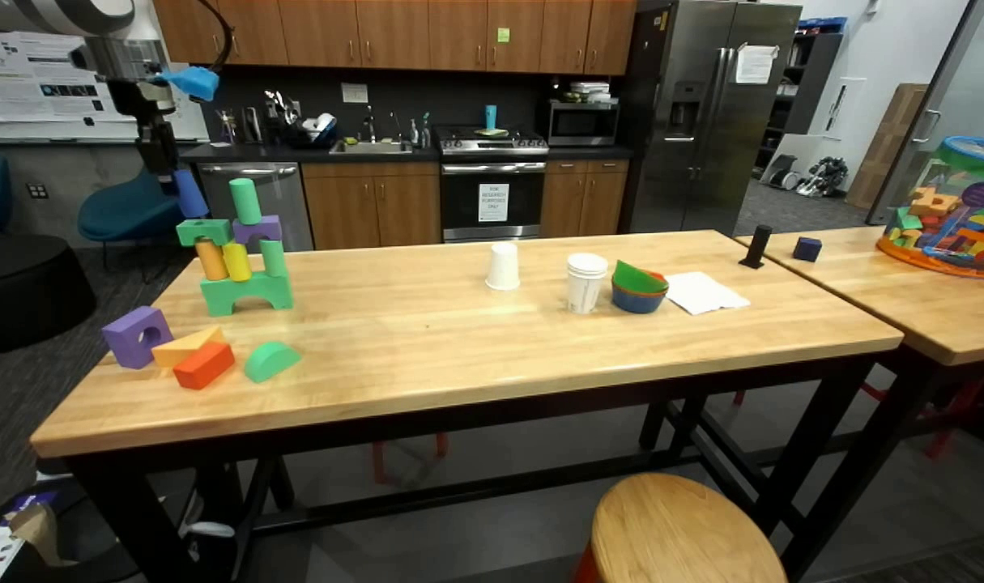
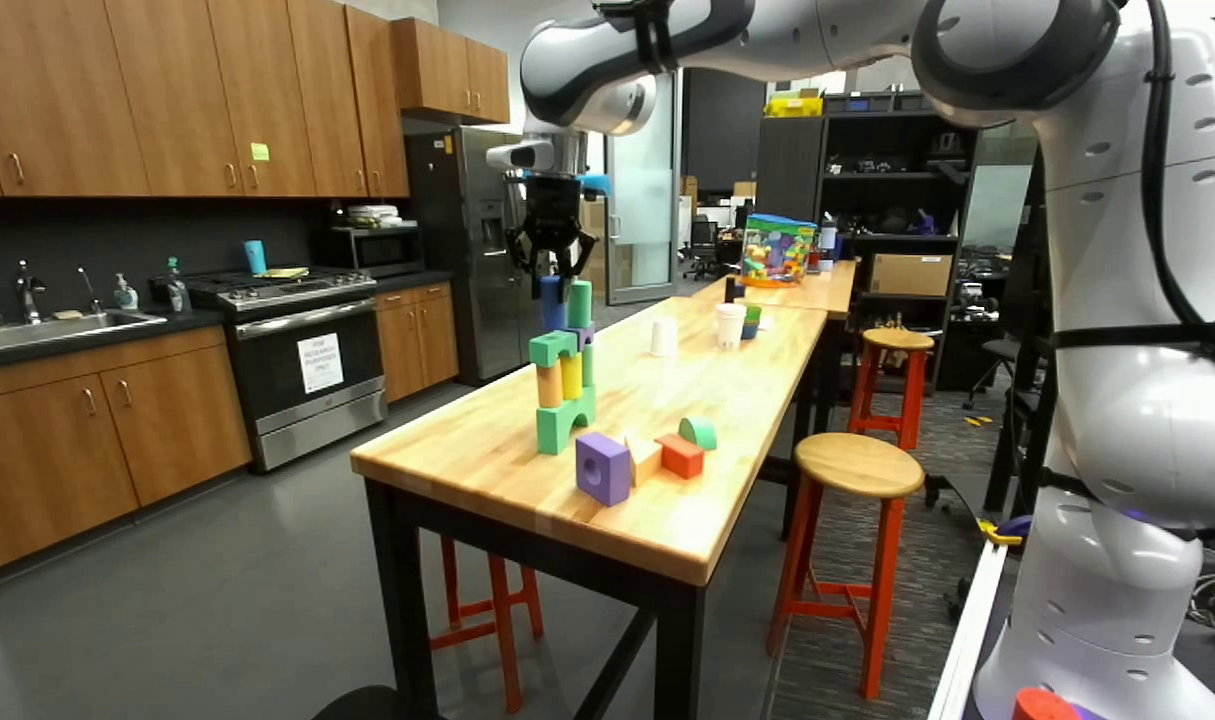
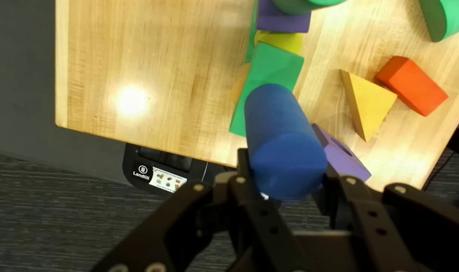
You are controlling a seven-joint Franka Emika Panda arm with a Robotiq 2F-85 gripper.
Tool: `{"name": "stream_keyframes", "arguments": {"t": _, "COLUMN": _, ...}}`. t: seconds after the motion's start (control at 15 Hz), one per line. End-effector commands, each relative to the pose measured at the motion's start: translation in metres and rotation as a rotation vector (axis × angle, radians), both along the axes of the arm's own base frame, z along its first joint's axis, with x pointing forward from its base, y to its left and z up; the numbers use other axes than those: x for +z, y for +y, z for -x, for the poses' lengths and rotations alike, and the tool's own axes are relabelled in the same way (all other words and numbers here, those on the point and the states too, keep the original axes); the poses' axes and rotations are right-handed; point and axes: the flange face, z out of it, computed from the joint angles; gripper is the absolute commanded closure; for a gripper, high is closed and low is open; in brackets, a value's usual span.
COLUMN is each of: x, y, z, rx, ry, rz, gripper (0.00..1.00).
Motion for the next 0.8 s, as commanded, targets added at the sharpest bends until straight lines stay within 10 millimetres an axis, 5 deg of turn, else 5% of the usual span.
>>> {"name": "stream_keyframes", "arguments": {"t": 0.0, "x": 0.006, "y": -0.002, "z": -0.007, "rx": 0.004, "ry": 0.013, "rz": -0.002, "gripper": 0.86}}
{"name": "stream_keyframes", "arguments": {"t": 0.73, "x": 0.005, "y": -0.014, "z": -0.014, "rx": -0.018, "ry": 0.018, "rz": -0.02, "gripper": 0.86}}
